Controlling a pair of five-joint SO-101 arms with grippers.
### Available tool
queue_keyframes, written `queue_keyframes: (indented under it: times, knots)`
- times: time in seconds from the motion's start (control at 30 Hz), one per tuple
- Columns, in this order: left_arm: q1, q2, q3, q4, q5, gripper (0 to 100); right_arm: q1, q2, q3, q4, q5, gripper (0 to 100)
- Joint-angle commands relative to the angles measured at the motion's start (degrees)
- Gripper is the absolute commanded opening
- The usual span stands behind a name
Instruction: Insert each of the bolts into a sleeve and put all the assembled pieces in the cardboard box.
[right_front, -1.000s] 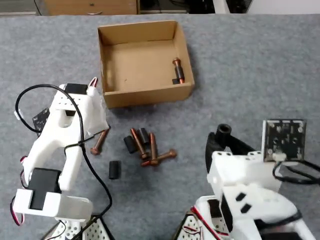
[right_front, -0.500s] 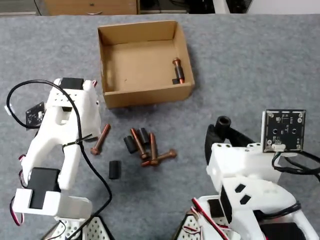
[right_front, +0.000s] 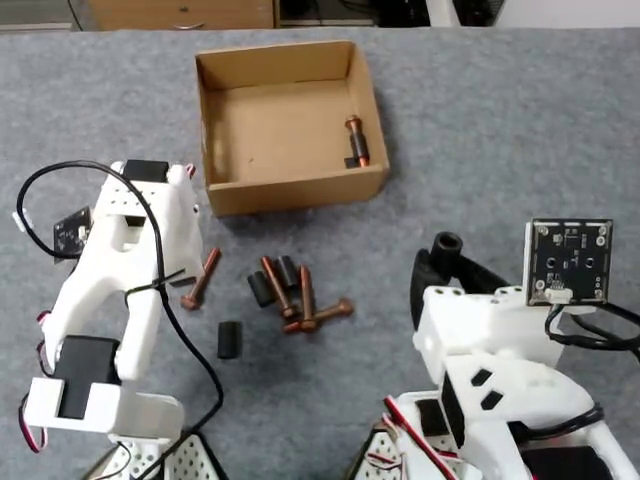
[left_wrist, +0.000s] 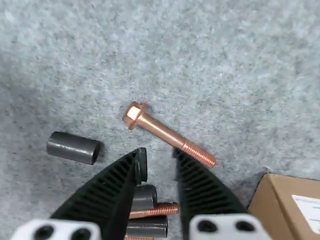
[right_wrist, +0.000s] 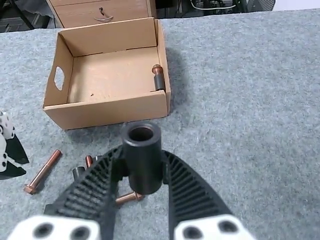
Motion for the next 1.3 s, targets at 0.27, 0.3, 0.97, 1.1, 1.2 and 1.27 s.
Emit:
queue_keyframes:
  times: [0.27,0.3,0.97,1.1,1.2,1.27]
  knots:
    - [1.1,-0.3,2.8,-0.6,1.0,28,0.3,0.9,-0.4,-1.5,-0.5,0.1]
    - [1.1,-0.3,2.8,0.5,1.0,28,0.3,0.9,-0.4,-1.5,-0.5,0.1]
    - [1.2,-0.7,2.1,-2.7,25.6,28,0.2,0.7,-0.4,-1.4,-0.5,0.1]
    - [1.1,-0.4,0.6,-2.3,26.1,28,0.2,0.7,-0.4,-1.4,-0.4,0.1]
    - [1.1,-0.4,0.1,-2.5,26.0,28,0.2,0.8,-0.4,-1.4,-0.4,0.1]
    - [0.8,-0.8,0.1,-2.4,26.0,28,0.2,0.9,-0.4,-1.4,-0.4,0.1]
